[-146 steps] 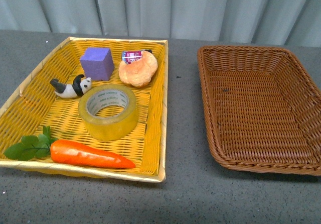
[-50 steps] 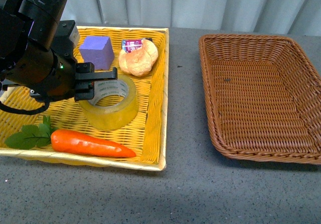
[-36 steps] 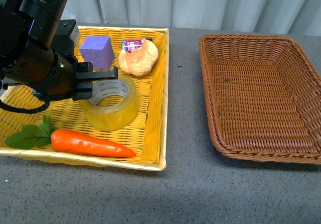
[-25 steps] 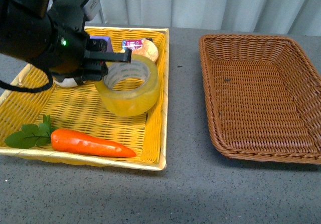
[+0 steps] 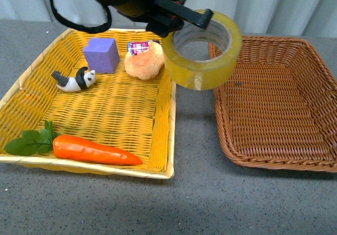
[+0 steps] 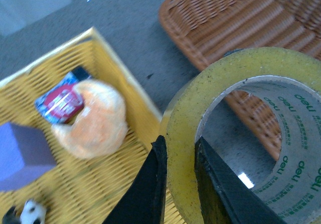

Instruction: Move tape to another basket

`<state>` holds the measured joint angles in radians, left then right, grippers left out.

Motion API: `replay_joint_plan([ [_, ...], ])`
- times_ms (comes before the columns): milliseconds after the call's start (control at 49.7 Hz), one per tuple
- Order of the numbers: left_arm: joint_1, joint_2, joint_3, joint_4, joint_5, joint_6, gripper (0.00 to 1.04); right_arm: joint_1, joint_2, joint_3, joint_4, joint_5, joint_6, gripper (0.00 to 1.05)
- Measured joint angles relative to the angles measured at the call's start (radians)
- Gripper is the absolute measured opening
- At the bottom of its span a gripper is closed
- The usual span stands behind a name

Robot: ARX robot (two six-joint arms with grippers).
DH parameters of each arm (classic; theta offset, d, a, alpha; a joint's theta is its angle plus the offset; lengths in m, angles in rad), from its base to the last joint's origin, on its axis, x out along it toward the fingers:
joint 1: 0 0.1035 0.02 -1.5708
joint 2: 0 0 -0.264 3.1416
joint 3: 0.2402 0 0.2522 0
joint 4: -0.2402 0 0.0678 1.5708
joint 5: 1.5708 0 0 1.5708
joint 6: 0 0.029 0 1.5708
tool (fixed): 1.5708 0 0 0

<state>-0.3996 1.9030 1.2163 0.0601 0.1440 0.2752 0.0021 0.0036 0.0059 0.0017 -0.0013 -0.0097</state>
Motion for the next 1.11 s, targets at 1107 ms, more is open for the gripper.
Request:
replay_joint_plan([
  [1107, -0.101, 0.091, 0.129, -0.080, 0.016, 0.118, 0.14, -0.061, 0.652, 0.220, -0.018, -0.204, -0.319, 0.96],
])
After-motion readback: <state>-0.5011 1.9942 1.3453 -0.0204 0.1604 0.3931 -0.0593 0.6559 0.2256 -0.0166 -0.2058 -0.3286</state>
